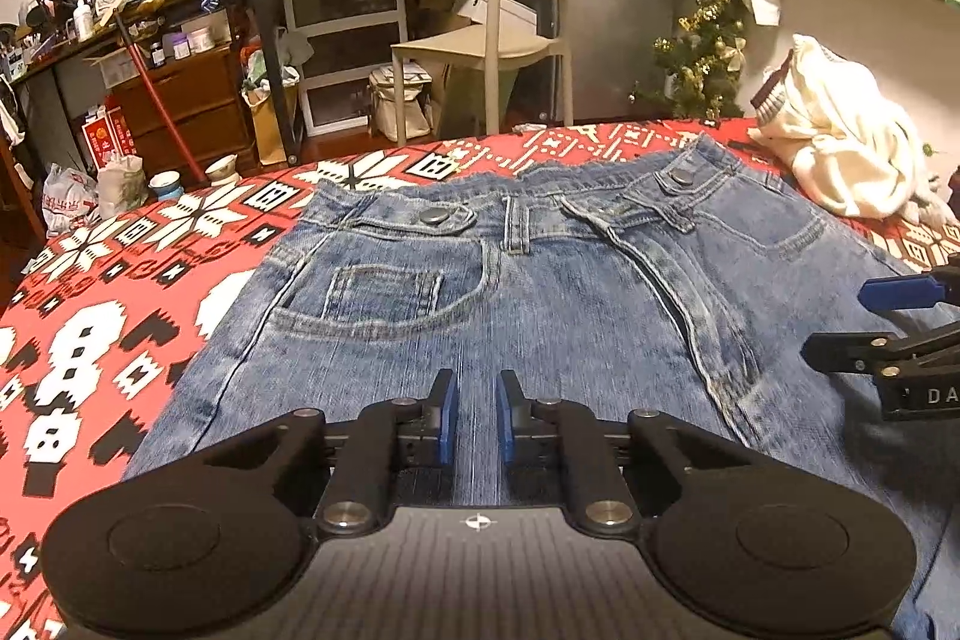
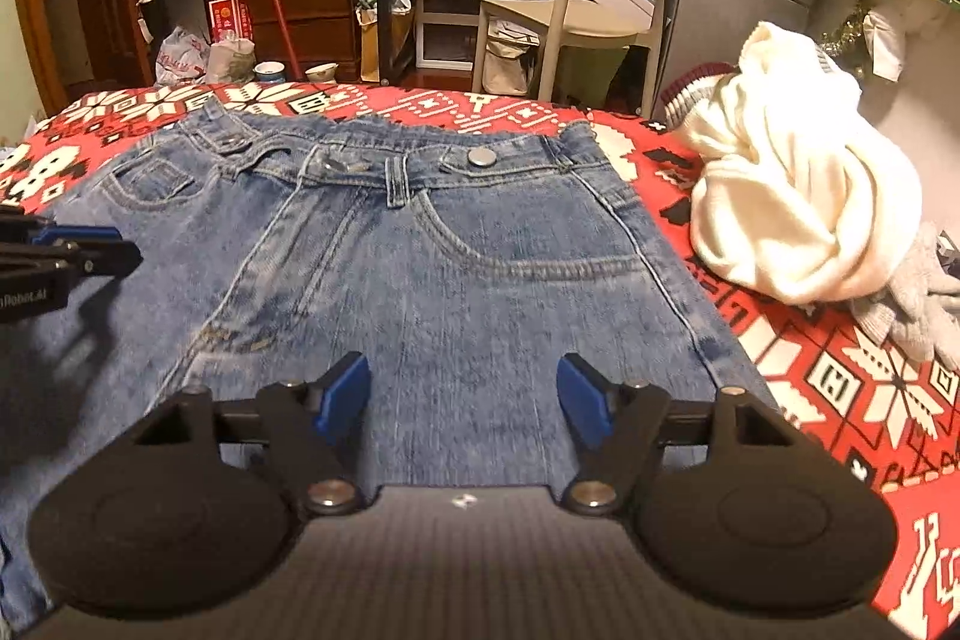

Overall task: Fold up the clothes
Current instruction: 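Lift both grippers and bring them together at the shorts' leg hems, then grasp the denim shorts' leg hems with both grippers side by side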

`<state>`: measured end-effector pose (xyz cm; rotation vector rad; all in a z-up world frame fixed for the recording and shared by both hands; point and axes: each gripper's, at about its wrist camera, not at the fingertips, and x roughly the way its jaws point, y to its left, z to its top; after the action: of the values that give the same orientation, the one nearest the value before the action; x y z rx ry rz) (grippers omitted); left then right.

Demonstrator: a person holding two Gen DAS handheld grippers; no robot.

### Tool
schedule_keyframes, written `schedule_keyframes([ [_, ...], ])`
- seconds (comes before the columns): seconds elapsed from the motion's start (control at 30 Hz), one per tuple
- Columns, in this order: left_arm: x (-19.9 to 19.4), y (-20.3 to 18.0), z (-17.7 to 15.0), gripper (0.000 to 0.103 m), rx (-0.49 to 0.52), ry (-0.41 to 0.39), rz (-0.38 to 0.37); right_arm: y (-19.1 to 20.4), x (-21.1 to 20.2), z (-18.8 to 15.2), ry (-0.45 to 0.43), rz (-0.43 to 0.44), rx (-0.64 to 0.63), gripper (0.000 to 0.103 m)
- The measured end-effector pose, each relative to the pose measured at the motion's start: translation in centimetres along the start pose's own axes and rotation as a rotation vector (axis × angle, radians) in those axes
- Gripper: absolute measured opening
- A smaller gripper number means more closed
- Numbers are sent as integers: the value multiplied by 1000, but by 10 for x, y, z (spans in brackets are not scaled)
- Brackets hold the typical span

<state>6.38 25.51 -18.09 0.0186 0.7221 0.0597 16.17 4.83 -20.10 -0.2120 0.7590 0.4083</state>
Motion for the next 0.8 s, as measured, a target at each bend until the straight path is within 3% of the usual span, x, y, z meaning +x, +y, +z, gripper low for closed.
schedule_keyframes([
  [0.5, -61, 7, -42, 17, -19, 70, -101, -1, -74, -47, 12, -27, 15, 73],
  [0.67, -92, 8, -50, 30, -85, 65, -204, 8, -115, -62, -33, 29, 19, 83],
  [0.8, -112, -1, -60, 32, -102, 74, -295, 23, -142, -72, -25, 94, 27, 79],
])
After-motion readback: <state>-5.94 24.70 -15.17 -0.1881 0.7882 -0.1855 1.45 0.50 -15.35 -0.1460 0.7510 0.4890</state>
